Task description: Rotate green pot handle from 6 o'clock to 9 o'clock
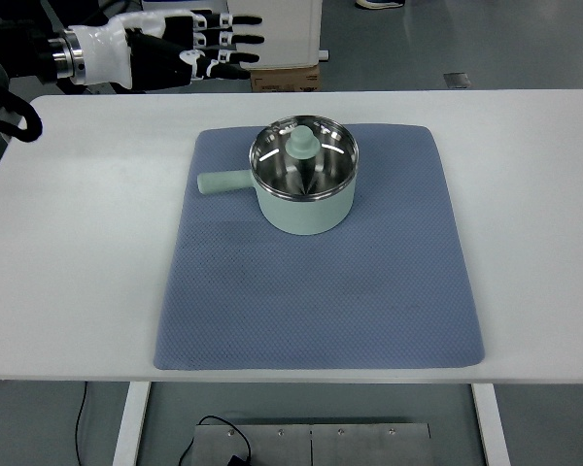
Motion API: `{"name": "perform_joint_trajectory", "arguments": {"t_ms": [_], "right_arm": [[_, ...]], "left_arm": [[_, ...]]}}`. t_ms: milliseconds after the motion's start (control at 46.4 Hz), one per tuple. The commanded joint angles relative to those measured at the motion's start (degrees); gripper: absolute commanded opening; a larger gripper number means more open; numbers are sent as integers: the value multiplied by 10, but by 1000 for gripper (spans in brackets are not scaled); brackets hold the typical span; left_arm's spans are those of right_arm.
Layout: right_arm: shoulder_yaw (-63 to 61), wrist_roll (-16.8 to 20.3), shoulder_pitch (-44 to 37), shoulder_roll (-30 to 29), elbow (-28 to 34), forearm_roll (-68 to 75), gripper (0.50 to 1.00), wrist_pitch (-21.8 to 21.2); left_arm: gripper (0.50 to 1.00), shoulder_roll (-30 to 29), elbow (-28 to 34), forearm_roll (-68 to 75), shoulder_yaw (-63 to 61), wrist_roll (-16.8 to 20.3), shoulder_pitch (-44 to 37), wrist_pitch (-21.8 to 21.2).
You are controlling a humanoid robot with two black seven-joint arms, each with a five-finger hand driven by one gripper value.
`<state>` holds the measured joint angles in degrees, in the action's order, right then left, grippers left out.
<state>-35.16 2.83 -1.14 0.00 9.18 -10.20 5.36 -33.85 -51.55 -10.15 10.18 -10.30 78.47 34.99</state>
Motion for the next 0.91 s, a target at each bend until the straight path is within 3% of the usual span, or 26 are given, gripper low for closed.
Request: {"name": "perform_joint_trajectory", "arguments": {"t_ms": [0,173,453,690,884], "right_arm": [[0,0,0,0,0,0,1000,0],[0,0,0,0,0,0,1000,0],[0,0,0,0,0,0,1000,0],[0,0,0,0,0,0,1000,0],[0,0,0,0,0,0,1000,0]], "left_arm": [[1000,2,36,-17,36,12,-29,0],[1000,12,144,-30,137,38,-102,0],[1000,78,326,-56,245,39,-187,0],[1000,78,344,-159,306,39,-255,-67],[1000,81,344,-199,332,40,-285,-92]]}}
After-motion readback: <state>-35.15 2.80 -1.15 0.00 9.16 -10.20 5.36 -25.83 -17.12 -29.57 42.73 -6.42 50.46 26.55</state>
